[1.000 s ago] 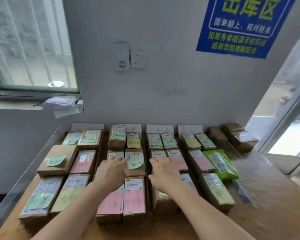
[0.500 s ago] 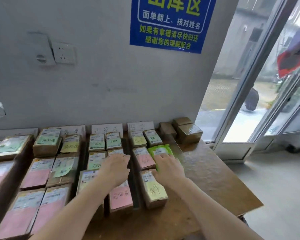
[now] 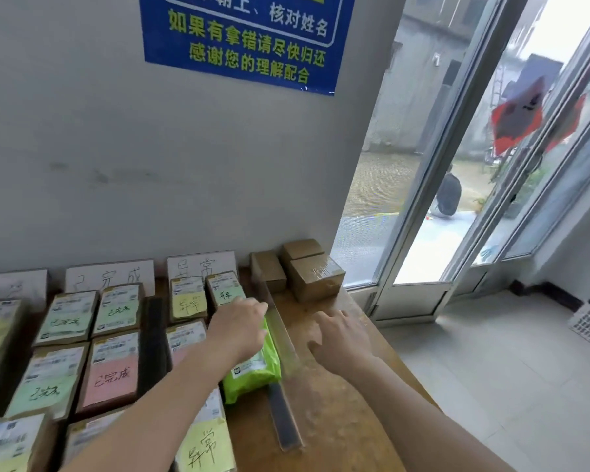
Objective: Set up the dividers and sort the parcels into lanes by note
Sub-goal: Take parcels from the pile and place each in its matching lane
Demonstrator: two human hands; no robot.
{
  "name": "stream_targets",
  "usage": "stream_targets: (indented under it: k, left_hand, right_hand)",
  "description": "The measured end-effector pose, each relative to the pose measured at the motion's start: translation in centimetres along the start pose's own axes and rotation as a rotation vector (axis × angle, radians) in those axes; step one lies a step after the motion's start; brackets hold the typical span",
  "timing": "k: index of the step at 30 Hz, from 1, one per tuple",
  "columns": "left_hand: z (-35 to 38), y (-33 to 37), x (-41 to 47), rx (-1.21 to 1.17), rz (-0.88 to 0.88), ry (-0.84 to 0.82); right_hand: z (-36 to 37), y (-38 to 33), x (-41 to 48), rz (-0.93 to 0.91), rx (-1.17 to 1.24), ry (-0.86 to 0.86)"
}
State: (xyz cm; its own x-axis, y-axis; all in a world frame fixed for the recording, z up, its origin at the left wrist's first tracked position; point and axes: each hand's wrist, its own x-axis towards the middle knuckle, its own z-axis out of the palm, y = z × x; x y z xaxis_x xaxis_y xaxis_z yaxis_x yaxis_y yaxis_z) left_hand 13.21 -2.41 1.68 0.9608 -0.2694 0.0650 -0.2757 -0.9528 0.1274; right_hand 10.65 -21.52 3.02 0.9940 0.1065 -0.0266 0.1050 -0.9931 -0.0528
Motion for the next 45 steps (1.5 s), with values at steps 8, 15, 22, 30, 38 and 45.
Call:
stream_targets:
  k: [8,15,22,30,38,45]
  left_hand:
    - [2.3,4.4,9.9,0.059,0.011,-0.060]
    - [4.7,6.6,16.5,0.041,-0.062,-0.127]
    - [8.7,8.5,22.1,-0.096,-0.254,-0.165]
    - [13.2,9.9,26.7,-0.365,-0.576,-0.177]
    - [13.3,10.9,26.5,-0.577,-0.776,0.107]
    - [12.1,10.4,26.5,-0.821,-0.929,0.340]
  right_hand:
    - [1.5,7.7,7.8,0.066,-0.003,-0.071]
    - [3.3,13.1,14.2,0.064,0.008,-0.139]
    - [5.9,17.2,21.4,-0.015,0.075,-0.181]
    - [9.1,19.9,27.9,0.033,0.464,-0.218]
    - [11.1,20.6,29.6,0.225,0.948,-0.040]
    - [9.3,20.6,29.9,0.296,0.986,0.103]
